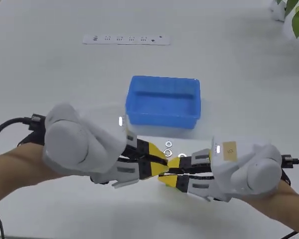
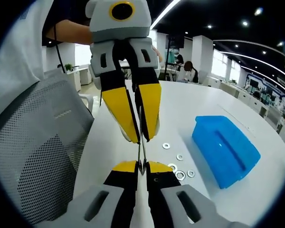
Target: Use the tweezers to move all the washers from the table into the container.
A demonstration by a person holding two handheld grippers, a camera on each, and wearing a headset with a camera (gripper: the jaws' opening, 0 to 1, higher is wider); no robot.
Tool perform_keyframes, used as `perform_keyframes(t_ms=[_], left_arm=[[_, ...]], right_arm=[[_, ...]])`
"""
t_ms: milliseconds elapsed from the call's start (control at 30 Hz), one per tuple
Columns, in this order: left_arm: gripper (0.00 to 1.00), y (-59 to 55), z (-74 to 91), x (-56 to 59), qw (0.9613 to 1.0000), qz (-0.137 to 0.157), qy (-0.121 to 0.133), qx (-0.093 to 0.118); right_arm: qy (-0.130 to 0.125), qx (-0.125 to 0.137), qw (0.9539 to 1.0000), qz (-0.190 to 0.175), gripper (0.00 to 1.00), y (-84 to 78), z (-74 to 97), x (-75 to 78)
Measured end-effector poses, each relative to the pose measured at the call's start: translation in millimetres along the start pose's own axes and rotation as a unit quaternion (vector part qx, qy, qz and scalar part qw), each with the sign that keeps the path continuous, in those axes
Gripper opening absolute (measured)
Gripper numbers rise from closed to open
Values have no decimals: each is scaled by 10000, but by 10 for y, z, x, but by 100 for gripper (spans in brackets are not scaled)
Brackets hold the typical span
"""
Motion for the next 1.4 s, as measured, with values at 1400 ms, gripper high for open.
perform_keyframes(t_ms=[1400], left_arm=[[6,-28,343,14,9952,737,3,636]], right_arm=[[408,-12,9986,323,10,301,-132,-69]])
Point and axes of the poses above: the centre of the closed fingertips' face, and the gripper's own axes: z roughly backward along the fingers, x roughly to its right, y roughly out of its top, the point moved 6 cm from there along z, roughly backward along the fingers, and after that the axes turned 1 degree about -z, right-handed, at the moved point
